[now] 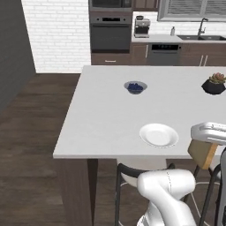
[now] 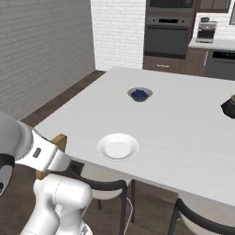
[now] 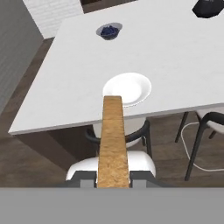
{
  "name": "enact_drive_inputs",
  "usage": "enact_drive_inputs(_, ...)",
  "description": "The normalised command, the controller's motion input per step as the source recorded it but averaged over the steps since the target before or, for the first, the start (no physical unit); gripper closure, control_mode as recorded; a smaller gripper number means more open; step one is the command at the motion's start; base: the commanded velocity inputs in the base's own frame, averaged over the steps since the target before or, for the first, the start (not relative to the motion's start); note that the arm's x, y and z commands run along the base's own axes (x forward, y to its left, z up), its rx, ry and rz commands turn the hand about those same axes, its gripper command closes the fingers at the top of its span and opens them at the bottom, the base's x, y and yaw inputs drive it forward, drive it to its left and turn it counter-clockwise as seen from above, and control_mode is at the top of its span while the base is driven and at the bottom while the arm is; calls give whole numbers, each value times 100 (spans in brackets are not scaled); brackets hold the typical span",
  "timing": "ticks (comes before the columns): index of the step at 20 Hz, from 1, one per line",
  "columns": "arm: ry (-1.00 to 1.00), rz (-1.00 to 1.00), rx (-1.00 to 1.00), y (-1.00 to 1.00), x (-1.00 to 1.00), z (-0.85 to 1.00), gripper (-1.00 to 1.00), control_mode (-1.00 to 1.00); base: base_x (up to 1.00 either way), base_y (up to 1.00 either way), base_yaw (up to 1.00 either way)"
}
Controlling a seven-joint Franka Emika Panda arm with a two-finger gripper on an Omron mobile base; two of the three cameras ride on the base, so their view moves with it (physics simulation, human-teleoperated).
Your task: Start the toaster. Once the lever pops up, take the bread to the plate on the dining counter.
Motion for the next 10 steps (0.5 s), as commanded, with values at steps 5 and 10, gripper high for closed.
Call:
enact_drive_inputs(5, 4, 0, 3, -19, 60, -5, 100, -100, 37, -3, 0)
enact_drive_inputs(10, 1, 14, 10, -46, 100, -20, 100, -100, 0, 0, 0)
